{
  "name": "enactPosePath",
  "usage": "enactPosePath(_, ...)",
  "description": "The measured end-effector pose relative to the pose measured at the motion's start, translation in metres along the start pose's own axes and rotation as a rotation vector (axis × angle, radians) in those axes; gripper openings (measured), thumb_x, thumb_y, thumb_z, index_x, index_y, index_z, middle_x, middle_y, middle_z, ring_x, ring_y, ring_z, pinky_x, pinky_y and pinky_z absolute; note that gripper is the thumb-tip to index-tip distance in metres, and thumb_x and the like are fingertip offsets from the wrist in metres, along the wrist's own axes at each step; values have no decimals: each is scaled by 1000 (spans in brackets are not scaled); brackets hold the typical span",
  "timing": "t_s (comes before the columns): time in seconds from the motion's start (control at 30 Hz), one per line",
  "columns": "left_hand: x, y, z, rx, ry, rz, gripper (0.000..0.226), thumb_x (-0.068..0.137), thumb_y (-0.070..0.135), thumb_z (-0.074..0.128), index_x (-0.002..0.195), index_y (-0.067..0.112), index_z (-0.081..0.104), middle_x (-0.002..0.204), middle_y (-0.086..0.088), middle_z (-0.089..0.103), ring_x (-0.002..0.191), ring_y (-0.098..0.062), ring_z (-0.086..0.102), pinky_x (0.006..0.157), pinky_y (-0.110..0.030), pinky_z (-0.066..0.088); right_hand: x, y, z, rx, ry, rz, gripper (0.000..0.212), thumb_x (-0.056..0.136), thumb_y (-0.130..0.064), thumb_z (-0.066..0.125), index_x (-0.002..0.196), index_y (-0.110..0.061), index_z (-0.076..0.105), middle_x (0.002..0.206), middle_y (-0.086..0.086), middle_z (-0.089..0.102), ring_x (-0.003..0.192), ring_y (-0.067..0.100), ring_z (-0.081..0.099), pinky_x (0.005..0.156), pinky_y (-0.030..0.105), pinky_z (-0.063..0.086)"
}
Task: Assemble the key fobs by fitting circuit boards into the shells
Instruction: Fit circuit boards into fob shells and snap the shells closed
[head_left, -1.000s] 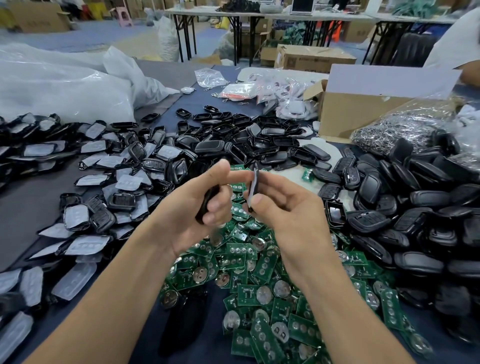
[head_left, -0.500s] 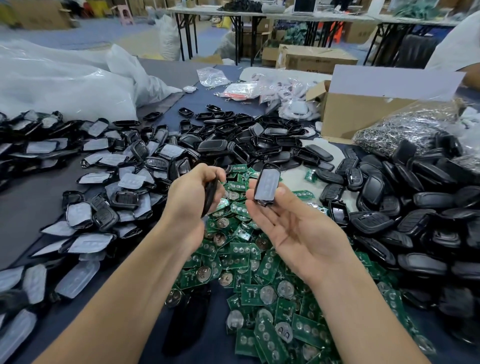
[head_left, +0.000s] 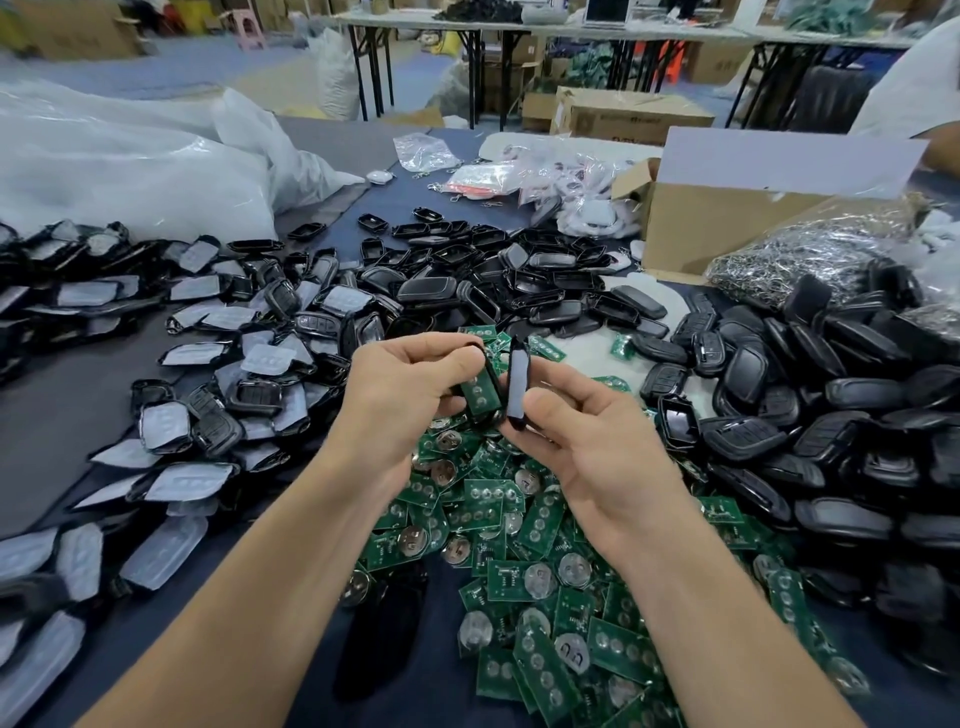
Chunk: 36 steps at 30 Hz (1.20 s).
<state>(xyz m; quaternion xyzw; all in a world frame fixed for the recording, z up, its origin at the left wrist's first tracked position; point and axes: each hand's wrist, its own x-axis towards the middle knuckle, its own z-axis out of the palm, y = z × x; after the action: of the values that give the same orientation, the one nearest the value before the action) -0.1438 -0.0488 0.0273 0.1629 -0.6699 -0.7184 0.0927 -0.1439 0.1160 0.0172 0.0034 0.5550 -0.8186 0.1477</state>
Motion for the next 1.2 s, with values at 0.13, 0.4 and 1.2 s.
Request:
enactPosePath(0.13,1,-3,1,93,61,68,14,85,12,84,91,25,83,79,0,81,72,-15,78,57,-22,58,0,3,-2,-154,-9,-84,32,95,4,67,111,-22,76,101,-1,80,96,13,76,84,28,62)
enactPosePath(0.4,-2,-3,6,139,-95,119,31,94,2,67,97,27,85,74,8,76,59,-7,69,64,-35,65,2,5,-6,-451,58,-252,39,90,-3,73,110,-37,75,102,-17,79,102,6,74,95,37,60)
enactPosePath(1.2,0,-8,6,174,3,130,22,87,7,71,89,26,83,68,-10,77,52,-25,73,48,-25,56,0,4,-6,-717,39,-434,39,79,-11,81,98,-44,76,87,-41,70,93,-15,68,83,1,47)
